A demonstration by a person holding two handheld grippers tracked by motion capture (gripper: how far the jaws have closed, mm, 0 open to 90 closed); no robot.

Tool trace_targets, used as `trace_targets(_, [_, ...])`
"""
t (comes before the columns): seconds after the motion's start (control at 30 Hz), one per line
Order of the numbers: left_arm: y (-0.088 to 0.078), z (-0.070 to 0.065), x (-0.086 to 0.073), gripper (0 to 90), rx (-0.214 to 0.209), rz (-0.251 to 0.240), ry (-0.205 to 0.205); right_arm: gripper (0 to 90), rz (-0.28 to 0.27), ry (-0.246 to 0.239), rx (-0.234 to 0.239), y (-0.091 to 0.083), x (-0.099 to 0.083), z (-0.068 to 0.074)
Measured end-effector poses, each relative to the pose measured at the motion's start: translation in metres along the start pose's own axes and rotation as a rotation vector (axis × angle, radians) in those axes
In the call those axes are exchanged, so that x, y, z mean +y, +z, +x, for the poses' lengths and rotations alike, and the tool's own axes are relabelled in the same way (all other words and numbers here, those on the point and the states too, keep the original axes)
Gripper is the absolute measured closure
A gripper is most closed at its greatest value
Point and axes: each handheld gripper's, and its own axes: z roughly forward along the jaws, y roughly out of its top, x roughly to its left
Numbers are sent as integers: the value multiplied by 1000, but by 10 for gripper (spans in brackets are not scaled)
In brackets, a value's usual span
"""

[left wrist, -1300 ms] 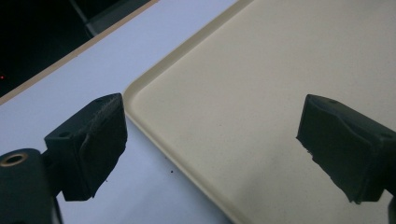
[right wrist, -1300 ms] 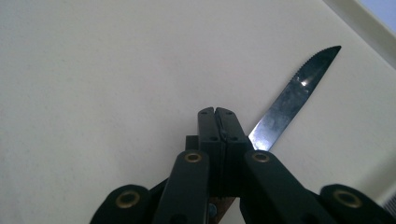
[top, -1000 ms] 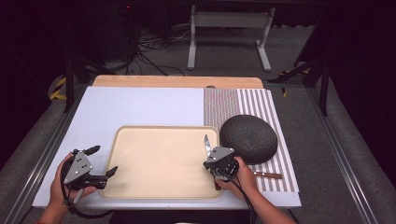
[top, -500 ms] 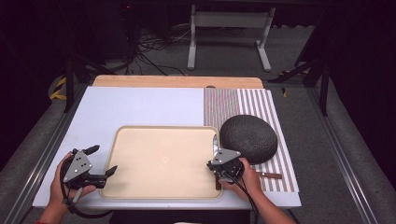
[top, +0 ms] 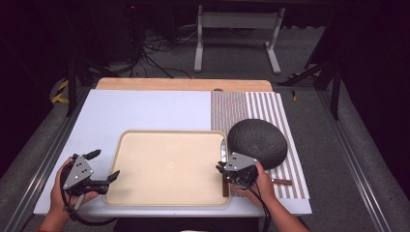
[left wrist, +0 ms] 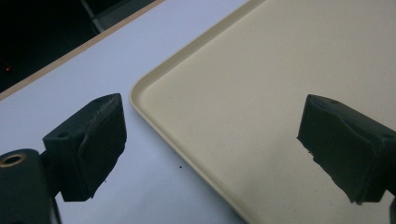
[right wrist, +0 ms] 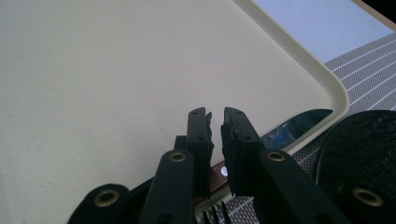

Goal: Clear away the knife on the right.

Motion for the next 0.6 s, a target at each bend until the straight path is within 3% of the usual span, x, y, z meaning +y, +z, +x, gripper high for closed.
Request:
trace_targets(0.3, [1,0,-1,88,-8,4,-3,754,-49,-15,-26,-8,0,-4])
trace_targets(0.5, [1,2,-1,88,-6,4,4,659,-79,-26,-50,-13,1,-5])
trace_targets(0.6, [2,2,-1,88,-9,4,2,605,-93,-7,-60,-16,1,-6])
